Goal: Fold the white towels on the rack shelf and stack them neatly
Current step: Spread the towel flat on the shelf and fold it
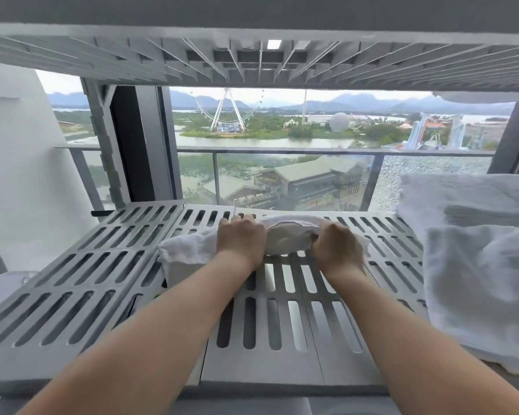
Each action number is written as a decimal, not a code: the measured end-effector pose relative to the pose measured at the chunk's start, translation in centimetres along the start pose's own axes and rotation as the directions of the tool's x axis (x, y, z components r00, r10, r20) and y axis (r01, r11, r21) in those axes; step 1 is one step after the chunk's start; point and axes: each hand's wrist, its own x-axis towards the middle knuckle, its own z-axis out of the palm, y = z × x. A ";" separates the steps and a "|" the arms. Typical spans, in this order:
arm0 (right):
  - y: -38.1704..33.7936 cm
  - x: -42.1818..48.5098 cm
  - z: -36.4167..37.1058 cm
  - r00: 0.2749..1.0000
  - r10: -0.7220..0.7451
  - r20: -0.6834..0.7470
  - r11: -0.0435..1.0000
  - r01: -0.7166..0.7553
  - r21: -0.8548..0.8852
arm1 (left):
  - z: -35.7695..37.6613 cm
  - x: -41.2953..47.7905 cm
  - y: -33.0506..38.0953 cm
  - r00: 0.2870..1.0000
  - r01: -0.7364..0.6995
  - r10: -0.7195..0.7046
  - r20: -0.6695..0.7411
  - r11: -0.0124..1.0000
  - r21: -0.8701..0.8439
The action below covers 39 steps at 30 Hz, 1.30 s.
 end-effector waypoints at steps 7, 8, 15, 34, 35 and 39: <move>-0.1 1.2 1.3 0.997 -0.044 -0.066 0.998 0.047 0.048 | -3.3 0.7 -0.3 0.963 0.071 -0.050 -0.265 0.995 0.070; -0.1 1.4 1.4 0.997 -0.049 -0.066 0.997 0.052 0.049 | -3.4 1.1 0.2 0.974 0.124 -0.123 -0.189 0.992 -0.003; 1.4 2.1 1.6 0.996 -0.086 0.011 0.995 0.086 0.052 | -0.8 1.6 1.6 0.954 0.300 -0.298 0.034 0.939 -0.169; 1.6 3.2 4.4 1.000 -0.025 0.000 0.994 0.025 0.110 | -0.1 -2.0 -1.0 0.922 0.342 -0.363 0.133 0.927 0.155; 1.6 3.1 4.4 0.999 -0.033 0.002 0.994 0.033 0.105 | 0.1 -2.0 -1.0 0.897 0.372 -0.396 0.196 0.916 0.151; 1.7 2.6 4.1 0.995 -0.088 0.037 0.991 0.083 0.104 | 1.3 -1.9 -0.4 0.859 0.368 -0.375 0.348 0.925 0.089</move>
